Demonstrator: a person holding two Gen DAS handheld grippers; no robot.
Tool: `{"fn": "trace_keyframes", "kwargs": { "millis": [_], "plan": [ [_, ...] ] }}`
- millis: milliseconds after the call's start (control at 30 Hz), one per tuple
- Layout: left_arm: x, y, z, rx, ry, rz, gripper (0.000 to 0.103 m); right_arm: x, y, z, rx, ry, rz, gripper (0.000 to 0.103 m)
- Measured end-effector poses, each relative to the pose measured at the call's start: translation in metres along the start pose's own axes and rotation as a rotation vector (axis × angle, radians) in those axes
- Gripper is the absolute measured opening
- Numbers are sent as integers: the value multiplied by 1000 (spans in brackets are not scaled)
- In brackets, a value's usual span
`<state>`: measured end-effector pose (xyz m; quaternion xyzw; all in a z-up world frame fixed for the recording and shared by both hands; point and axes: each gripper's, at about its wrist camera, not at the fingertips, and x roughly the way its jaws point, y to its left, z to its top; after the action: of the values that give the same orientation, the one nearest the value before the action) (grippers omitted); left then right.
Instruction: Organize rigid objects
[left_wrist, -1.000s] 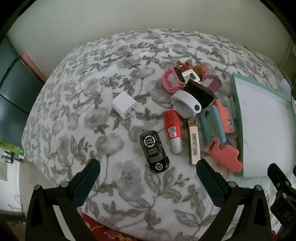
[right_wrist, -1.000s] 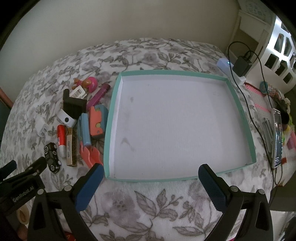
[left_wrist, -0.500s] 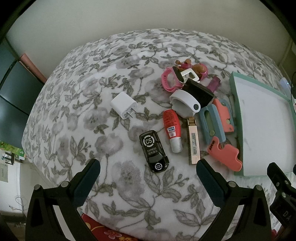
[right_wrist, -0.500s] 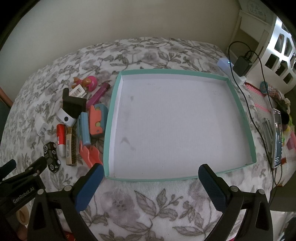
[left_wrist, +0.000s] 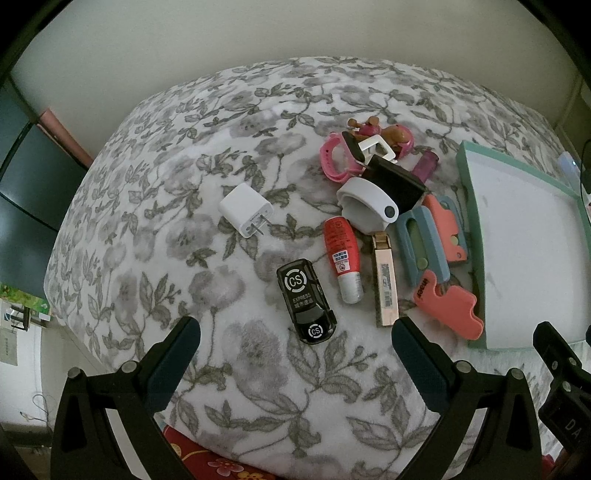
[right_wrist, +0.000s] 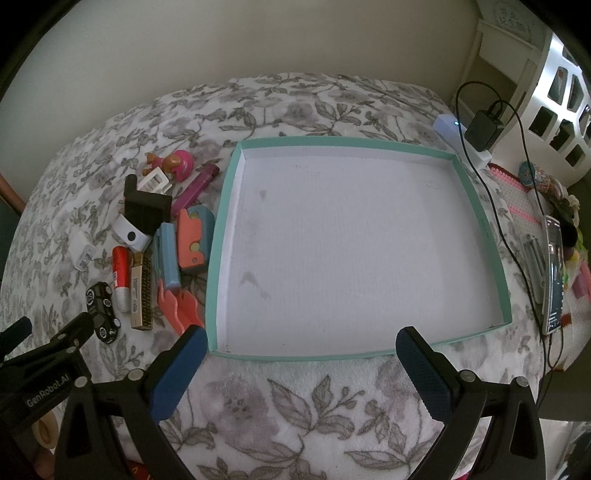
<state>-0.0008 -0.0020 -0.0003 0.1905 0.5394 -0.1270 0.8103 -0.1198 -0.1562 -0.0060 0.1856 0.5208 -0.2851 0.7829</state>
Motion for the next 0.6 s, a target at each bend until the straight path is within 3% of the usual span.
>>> {"fn": "trace_keyframes", "kwargs": {
  "millis": [600],
  "plan": [
    [0,0,0,1,1,1,103,1,0,0,0,4,0,103]
  ]
}}
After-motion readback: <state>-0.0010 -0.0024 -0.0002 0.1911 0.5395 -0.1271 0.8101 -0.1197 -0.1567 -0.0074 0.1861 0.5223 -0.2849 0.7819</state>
